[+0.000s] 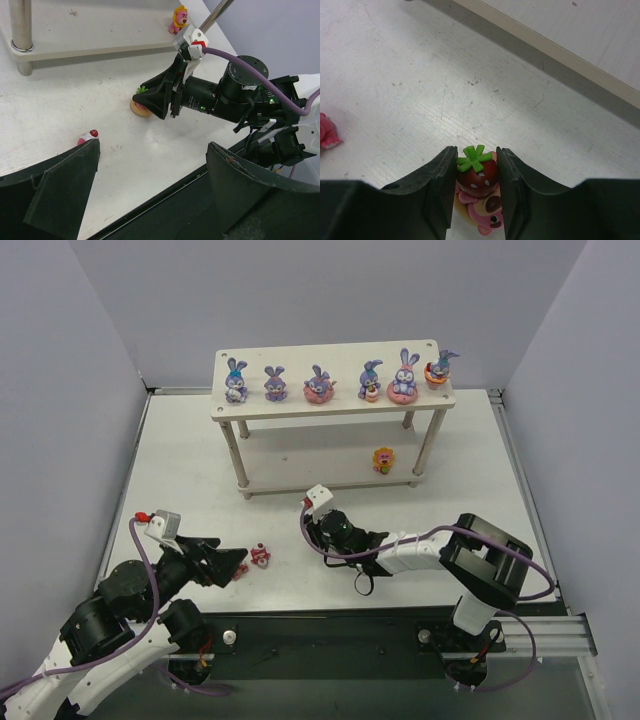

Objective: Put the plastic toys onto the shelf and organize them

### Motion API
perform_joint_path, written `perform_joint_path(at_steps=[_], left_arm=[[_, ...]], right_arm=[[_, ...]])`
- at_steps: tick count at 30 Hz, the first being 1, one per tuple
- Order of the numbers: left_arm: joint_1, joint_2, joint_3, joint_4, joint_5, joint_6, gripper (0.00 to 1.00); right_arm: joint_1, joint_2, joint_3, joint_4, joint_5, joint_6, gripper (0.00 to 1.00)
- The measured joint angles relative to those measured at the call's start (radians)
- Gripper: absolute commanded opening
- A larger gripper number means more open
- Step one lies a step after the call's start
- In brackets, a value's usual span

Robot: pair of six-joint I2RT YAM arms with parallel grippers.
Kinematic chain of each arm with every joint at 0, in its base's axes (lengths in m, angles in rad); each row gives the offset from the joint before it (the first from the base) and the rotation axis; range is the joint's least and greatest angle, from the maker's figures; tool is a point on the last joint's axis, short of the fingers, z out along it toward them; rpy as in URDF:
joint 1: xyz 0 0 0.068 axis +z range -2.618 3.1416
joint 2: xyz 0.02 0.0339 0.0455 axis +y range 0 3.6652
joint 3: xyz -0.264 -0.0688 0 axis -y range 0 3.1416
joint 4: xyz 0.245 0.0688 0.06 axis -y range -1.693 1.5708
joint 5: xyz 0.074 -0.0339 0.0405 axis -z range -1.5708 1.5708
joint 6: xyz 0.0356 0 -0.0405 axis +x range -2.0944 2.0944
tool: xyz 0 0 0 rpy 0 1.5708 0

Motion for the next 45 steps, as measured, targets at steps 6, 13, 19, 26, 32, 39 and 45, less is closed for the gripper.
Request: perform_joint_path(at_steps=[6,13,19,26,32,39,45], left_arm=[[0.0,0.0,0.0,0.0,0.0,0.0,0.97],[0.0,-0.007,0.0,0.0,0.0,0.0,0.97],[0.0,-0.011,0.0,0.0,0.0,0.0,0.97],[0.0,-0.013,0.0,0.0,0.0,0.0,0.97],[0.0,-0.013,0.0,0.0,0.004,0.002,0.97],[0.0,-0.013,0.0,0.0,0.004,0.003,0.97],[0.0,-0.013,0.0,0.0,0.005,0.003,0.97]], right_arm=[[0.001,-0.059,0.002,-0.095,0.024,0.013,0.0],[0.013,-0.207,0.086,-0.237,0.093,0.011,0.0],[-0.028,-0.212,0.217,-0.287,0.144,0.008,0.0],[-0.142,-0.113,0.301,-0.315,0.181,0.047,0.0],[-0.184,-0.052,0.338,-0.353,0.233,0.098,0.0],[-0.2,0.029,0.423,-0.38,0.305,0.144,0.0],[-0.219,0.1,0.476,-0.408,0.357,0.203,0.0]])
